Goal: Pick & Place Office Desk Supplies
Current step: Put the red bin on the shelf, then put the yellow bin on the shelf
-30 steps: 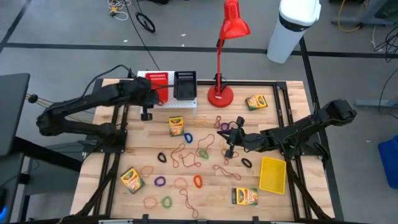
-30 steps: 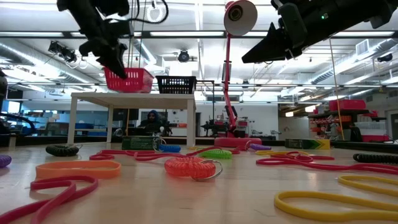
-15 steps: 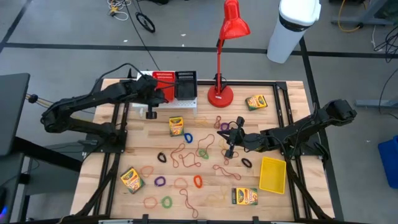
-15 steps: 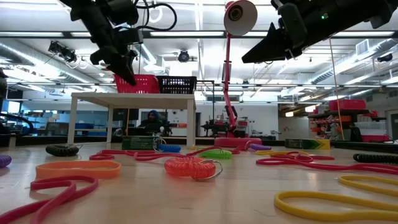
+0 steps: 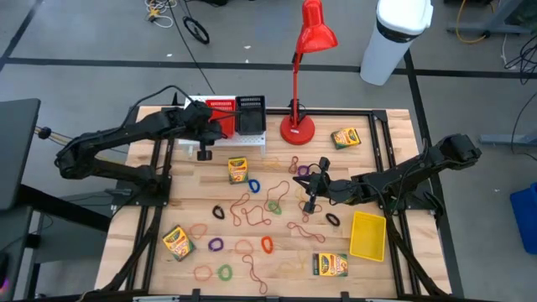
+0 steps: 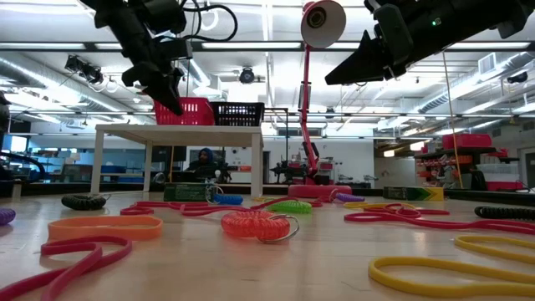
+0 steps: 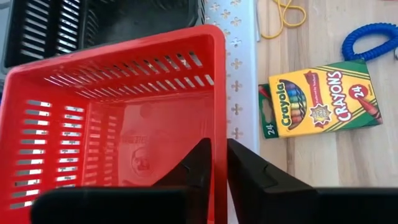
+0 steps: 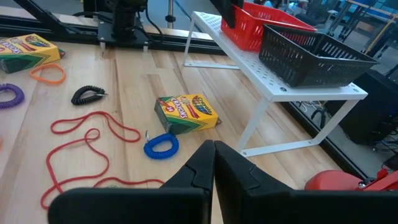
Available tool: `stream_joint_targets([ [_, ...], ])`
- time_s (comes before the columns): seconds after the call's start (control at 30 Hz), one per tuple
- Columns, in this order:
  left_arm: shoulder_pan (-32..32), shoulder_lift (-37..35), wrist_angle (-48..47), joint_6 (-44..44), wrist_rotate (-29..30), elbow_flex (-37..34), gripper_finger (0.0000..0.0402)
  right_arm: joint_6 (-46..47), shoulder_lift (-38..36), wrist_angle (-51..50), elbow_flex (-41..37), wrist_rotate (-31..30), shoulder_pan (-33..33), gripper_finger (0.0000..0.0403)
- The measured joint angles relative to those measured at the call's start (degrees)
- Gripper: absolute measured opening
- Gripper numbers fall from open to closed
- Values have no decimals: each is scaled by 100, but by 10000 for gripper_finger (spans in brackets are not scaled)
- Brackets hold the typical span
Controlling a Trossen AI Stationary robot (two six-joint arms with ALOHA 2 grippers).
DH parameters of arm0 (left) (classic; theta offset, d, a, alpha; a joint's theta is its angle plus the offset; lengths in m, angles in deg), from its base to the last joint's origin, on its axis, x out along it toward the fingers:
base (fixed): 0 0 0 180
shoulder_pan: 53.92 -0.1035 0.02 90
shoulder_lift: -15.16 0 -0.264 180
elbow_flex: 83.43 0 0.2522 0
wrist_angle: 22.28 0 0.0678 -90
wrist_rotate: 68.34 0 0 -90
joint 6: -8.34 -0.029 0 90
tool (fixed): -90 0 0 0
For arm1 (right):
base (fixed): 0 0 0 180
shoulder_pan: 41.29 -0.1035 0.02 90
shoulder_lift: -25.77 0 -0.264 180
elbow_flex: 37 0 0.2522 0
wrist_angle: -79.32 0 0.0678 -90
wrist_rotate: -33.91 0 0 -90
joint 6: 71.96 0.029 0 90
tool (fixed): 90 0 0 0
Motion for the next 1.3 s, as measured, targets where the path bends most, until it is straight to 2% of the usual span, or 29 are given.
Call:
stream_joint_targets([
  [0.3,2,0,4,52,76,26,70,-1,0,-2,0,0,2,21],
  [0.5,2,0,0,497,13,315,73,-1,0,-1,0,0,1,21],
  [0.77,7,0,-180,603,106,374,99,-1,0,-2,0,0,2,21],
  [1.07,350,-207,-286,554,617,502,105,-1,0,-4,0,0,0,21],
  [1.3,755,-682,-466,1181,444,719,103,4,-1,-20,0,0,2,21],
])
